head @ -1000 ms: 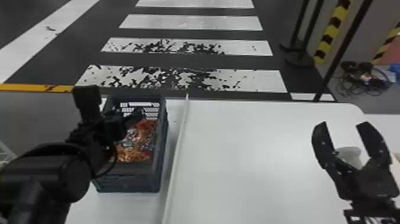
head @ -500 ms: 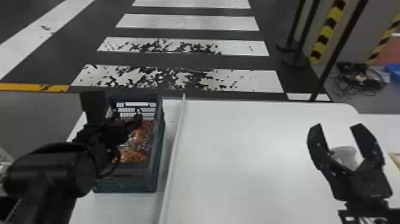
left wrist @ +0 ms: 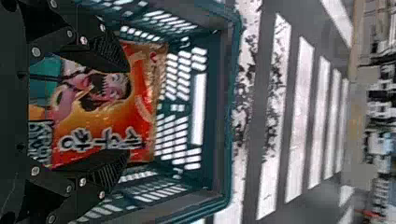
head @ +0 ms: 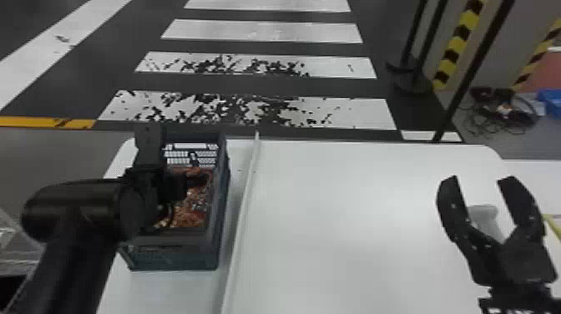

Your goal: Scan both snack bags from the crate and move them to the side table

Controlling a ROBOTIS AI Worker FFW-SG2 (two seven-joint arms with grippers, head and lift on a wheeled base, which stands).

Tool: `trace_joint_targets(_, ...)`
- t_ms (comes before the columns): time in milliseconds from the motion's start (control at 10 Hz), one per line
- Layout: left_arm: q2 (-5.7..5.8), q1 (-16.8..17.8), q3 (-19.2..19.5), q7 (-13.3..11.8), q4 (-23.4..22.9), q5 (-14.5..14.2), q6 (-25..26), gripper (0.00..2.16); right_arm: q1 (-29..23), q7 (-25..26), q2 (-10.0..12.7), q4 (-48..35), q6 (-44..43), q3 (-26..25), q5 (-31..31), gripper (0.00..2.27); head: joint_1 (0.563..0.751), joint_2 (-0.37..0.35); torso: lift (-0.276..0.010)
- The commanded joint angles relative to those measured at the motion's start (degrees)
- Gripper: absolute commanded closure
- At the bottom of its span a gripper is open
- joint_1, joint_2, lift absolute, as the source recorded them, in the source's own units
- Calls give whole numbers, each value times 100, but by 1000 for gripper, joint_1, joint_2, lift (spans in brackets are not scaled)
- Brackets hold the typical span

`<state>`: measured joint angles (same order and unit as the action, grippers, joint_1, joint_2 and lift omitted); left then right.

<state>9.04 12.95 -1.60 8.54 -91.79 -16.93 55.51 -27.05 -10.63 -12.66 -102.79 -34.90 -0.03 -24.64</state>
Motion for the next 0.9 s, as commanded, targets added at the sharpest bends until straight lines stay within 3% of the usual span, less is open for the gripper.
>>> trace_joint_targets(0, -16, 199, -103, -1, 275, 67, 369, 427, -28, 0, -88, -5, -188, 56, -111, 100, 695, -13, -95)
trace_joint_targets(200, -87, 357, -112, 7, 521, 234, 387, 424, -19, 0, -272, -22, -206, 74, -199, 100, 695, -20, -95)
trace_joint_targets(700, -113, 524, -59, -37, 1128, 304, 281, 427, 7, -88, -308, 39, -364, 144, -217, 103, 695, -12, -95)
trace_joint_targets(800, -166, 515, -77, 25, 1286, 339, 193, 1058, 7, -97, -299, 39, -364, 161, -217, 103, 695, -7, -95)
